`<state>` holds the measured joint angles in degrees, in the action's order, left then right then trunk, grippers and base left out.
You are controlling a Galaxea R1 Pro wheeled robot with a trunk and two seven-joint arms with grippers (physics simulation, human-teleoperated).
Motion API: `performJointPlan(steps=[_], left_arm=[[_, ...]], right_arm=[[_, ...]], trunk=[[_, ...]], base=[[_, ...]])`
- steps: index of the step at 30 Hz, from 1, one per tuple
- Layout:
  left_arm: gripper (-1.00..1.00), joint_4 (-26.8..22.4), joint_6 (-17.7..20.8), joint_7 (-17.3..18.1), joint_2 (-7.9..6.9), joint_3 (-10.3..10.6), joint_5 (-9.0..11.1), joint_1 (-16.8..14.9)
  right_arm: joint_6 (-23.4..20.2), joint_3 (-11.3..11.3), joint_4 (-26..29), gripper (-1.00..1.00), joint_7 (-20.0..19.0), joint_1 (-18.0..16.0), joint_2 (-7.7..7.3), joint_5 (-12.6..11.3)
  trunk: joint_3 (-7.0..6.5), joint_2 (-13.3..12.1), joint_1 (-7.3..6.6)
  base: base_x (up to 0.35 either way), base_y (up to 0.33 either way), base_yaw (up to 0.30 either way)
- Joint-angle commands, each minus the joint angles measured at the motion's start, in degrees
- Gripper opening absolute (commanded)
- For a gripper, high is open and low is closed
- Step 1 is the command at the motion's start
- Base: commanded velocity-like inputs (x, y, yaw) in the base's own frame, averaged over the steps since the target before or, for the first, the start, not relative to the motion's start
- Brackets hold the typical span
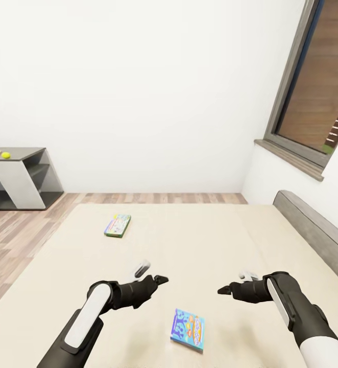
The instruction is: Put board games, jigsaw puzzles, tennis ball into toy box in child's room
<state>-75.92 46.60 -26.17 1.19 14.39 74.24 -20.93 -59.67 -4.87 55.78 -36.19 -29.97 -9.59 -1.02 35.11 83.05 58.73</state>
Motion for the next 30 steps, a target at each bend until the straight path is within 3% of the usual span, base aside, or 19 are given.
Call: performJointPlan(steps=[1,30], left_arm=[[1.00,-0.2,0.1,-0.5,0.02,0.0,0.7,0.0],[1.00,-1.0,0.3,0.0,-0.24,0.0,0.3,-0.2]], right_arm=[[-0.3,-0.1,0.0,1.00,-0.2,0.0,0.00,-0.1],[-0.3,-0.1,0.0,1.00,-0.5,0.1,0.00,0.0]], trunk=[[0.15,0.0,0.00],[2.87,0.0,0.00]], base=[[0.000,0.000,0.000],[0.000,0.000,0.000]])
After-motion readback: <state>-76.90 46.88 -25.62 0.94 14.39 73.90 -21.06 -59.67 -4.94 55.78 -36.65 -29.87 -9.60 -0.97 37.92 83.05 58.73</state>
